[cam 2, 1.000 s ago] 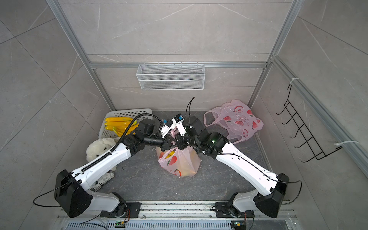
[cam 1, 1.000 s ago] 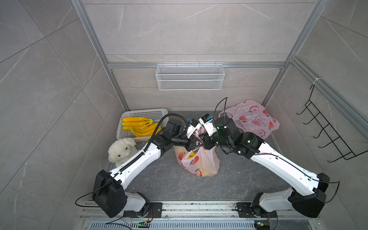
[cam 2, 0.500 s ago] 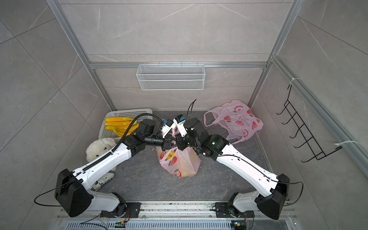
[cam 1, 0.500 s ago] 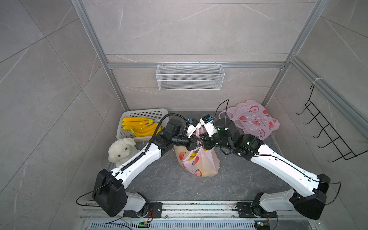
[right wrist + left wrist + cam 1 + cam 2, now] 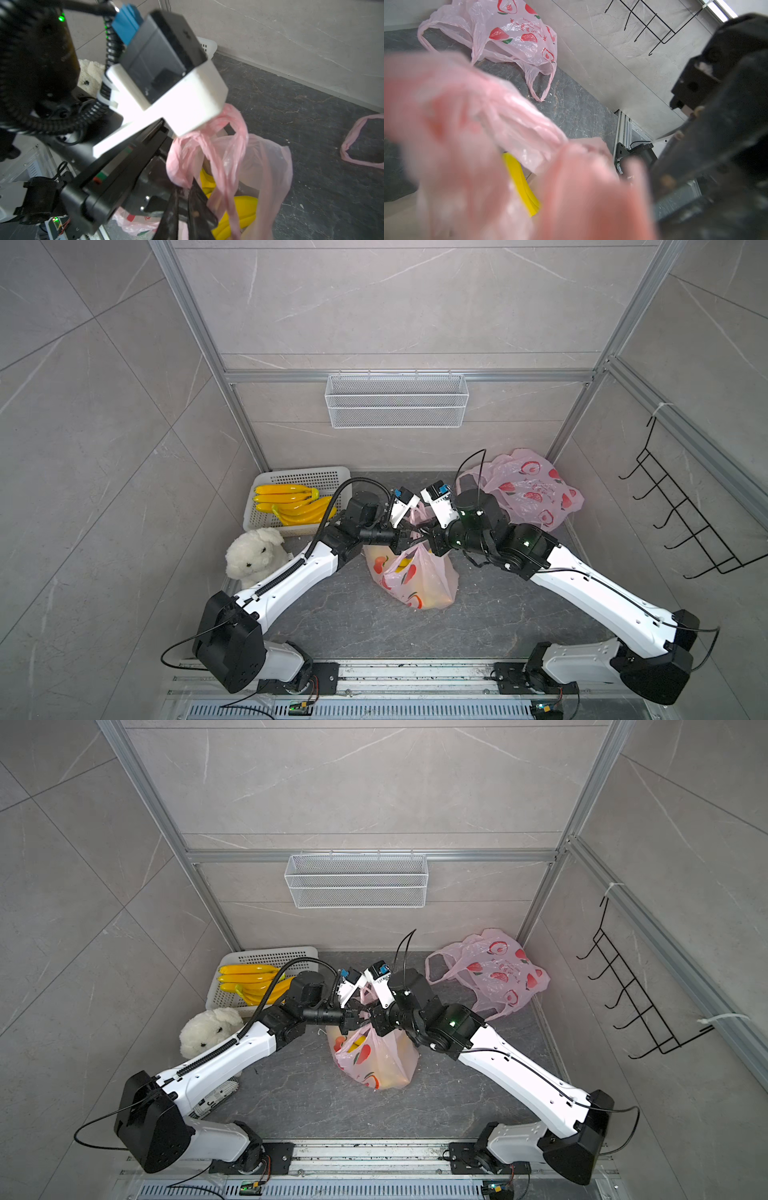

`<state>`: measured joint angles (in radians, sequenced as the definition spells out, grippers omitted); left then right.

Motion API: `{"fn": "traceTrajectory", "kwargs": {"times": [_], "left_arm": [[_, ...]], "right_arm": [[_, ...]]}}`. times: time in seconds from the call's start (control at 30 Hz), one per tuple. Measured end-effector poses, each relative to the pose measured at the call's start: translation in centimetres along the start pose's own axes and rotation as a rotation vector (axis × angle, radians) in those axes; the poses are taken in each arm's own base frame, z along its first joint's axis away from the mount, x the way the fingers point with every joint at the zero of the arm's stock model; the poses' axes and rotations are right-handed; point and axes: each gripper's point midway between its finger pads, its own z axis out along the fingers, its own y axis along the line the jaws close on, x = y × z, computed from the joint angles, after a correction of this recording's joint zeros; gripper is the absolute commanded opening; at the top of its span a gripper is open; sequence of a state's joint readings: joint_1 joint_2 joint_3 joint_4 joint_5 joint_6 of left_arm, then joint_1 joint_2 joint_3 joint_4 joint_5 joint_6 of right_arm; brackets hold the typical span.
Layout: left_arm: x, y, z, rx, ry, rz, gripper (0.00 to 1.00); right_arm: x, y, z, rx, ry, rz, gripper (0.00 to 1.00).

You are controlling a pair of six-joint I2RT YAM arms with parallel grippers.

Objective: Place the banana into a plastic bag & tie a knot
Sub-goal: Cross the plastic bag at the center of the board.

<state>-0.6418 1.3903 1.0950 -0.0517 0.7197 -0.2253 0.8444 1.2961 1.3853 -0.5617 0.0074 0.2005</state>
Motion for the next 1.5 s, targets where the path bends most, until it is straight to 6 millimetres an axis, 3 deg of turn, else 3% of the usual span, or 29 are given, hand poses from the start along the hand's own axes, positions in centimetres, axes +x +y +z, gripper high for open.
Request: {"fn": "traceTrajectory", "kwargs": {"times": [0.23,0.4,0.5,0.63,0.9,1.5], "left_arm": [[0.0,0.0,-0.3,-0.011,-0.007,0.011,0.0],[-0.1,-0.3,-0.5,-0.008,-0.012,0.031,0.0],[0.2,-0.6,-0.5,-0.002,-0.008,0.054,0.0],[0.5,-1.3,-0.3,0.012,-0.001,0.085,0.0],[0.7,-1.7,-0.2,0.022,0.003,0.116,0.0],[0.8,-2.7,-0.7,0.037,-0.006,0.172,0.0]], "right_arm": [[-1.5,-0.9,-3.0,0.056,-0.079,0.013,0.36],[-2.4,-1.8,-3.5,0.107,-0.1,0.028,0.39],[-4.0,-2.4,-3.7,0.136,-0.123,0.044,0.42],[-5.1,-2.8,-2.9,0.15,-0.126,0.059,0.44],[-3.6,-3.1,0.1,0.157,-0.038,0.059,0.38],[-2.4,-3.7,1.6,0.136,0.008,0.074,0.33]]}}
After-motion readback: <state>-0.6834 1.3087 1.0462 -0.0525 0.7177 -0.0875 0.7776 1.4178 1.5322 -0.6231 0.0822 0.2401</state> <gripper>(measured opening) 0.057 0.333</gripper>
